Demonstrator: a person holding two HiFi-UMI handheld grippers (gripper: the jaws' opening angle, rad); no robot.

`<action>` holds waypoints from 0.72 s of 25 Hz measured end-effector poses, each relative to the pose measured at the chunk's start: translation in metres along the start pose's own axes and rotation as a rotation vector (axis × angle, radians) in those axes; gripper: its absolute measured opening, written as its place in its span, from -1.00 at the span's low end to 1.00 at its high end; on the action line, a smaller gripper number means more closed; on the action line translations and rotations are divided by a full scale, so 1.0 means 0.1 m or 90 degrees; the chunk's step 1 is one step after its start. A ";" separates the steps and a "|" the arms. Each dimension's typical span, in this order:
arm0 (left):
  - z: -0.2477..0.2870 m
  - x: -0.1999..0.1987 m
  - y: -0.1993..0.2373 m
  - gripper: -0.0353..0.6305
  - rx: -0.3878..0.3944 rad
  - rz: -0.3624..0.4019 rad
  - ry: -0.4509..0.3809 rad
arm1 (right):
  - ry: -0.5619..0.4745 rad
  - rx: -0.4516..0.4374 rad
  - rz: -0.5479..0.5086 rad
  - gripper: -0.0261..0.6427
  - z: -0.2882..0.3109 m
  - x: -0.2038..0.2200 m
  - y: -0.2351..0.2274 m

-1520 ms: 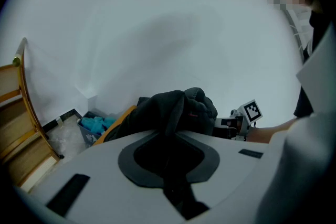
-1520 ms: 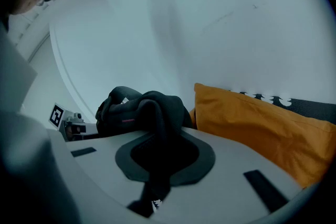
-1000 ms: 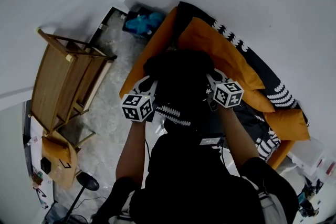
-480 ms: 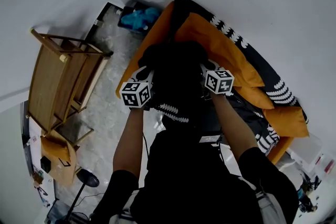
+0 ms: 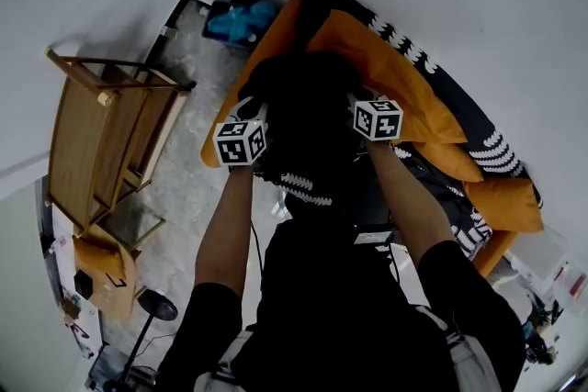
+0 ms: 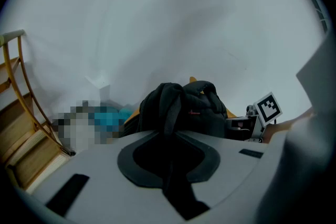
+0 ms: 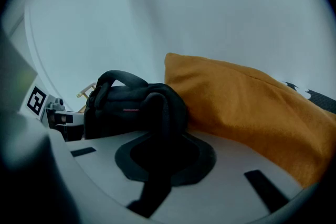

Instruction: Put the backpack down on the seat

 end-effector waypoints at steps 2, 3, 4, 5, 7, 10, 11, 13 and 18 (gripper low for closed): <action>0.05 0.00 0.04 -0.74 -0.001 -0.005 0.011 | 0.008 0.006 -0.008 -0.78 0.06 -0.01 0.00; 0.08 0.00 0.05 -0.74 0.000 -0.007 0.016 | 0.011 0.009 -0.009 -0.78 0.08 -0.01 -0.01; 0.11 0.00 0.06 -0.74 0.001 -0.008 0.019 | 0.012 0.010 -0.008 -0.78 0.10 -0.01 -0.02; 0.13 0.00 0.06 -0.74 0.002 -0.007 0.022 | 0.013 0.011 -0.007 -0.78 0.11 -0.01 -0.03; 0.14 0.00 0.07 -0.74 0.004 -0.007 0.025 | 0.014 0.011 -0.006 -0.78 0.12 -0.01 -0.03; 0.13 0.01 0.08 -0.74 0.006 -0.012 0.025 | 0.016 0.007 -0.004 -0.78 0.10 0.00 -0.02; 0.12 0.01 0.07 -0.73 0.007 -0.014 0.024 | 0.016 0.004 -0.004 -0.78 0.09 0.00 -0.02; 0.11 0.02 0.05 -0.73 0.015 -0.020 0.020 | 0.018 -0.001 -0.010 -0.78 0.07 0.01 -0.03; -0.03 0.07 -0.01 -0.63 0.034 -0.015 0.025 | 0.038 -0.005 -0.011 -0.75 -0.07 0.07 -0.04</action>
Point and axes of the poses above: the fingertips, and each gripper's own axes: z forward along the fingers, y to its left, x out of its underside, the point moved 5 cm from there along -z, backward along the fingers, and after that the axes turned 13 degrees about z, right-handed, at the moved point
